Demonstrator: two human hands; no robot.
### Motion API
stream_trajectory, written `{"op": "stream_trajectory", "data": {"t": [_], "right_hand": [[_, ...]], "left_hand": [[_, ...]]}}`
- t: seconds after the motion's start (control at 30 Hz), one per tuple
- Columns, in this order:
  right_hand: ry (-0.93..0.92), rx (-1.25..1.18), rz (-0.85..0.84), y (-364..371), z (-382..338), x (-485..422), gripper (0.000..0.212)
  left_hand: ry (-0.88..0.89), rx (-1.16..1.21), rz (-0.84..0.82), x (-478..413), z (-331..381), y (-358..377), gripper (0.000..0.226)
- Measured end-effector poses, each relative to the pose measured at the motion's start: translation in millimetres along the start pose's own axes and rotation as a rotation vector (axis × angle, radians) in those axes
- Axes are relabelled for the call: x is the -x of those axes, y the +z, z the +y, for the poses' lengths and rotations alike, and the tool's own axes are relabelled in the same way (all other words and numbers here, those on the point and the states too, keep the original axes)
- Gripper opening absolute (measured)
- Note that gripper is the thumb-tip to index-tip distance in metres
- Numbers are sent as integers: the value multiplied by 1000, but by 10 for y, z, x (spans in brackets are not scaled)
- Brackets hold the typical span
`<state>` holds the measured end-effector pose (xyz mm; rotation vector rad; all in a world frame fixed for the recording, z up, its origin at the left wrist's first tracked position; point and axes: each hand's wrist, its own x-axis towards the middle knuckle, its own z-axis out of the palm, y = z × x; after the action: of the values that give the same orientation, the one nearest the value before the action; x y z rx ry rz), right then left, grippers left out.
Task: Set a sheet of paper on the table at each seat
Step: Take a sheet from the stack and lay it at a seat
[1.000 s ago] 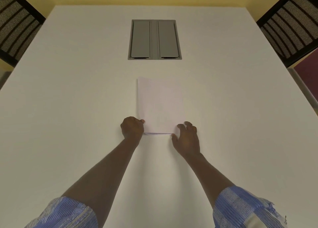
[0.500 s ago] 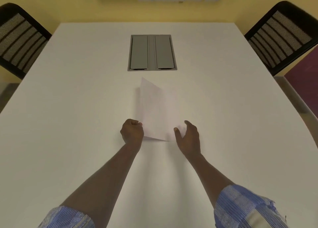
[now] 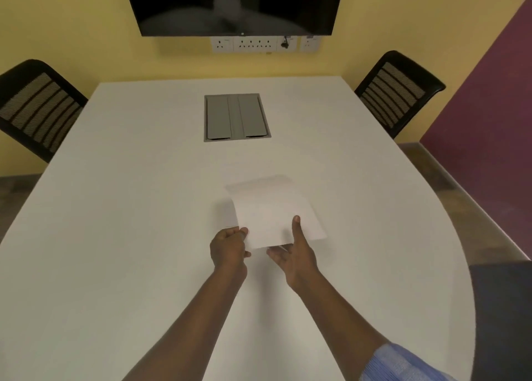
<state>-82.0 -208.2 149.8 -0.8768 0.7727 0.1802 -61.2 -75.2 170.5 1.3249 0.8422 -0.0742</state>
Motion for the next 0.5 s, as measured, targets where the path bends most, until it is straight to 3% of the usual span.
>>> {"op": "stream_trajectory", "data": {"t": [0.2, 0.23, 0.33, 0.37, 0.5], "right_hand": [[-299, 278, 165, -462, -119, 559, 7], [-346, 375, 188, -552, -170, 662, 6], [-498, 802, 288, -870, -333, 921, 53], [-551, 920, 278, -985, -406, 1043, 55], [-679, 1239, 197, -1416, -763, 1625, 25]], "left_hand": [[-152, 23, -181, 539, -565, -184, 25], [-160, -11, -206, 600, -650, -196, 34], [-114, -148, -247, 752, -827, -205, 52], [-87, -195, -265, 810, -866, -195, 54], [40, -274, -374, 1182, -869, -47, 56]]}}
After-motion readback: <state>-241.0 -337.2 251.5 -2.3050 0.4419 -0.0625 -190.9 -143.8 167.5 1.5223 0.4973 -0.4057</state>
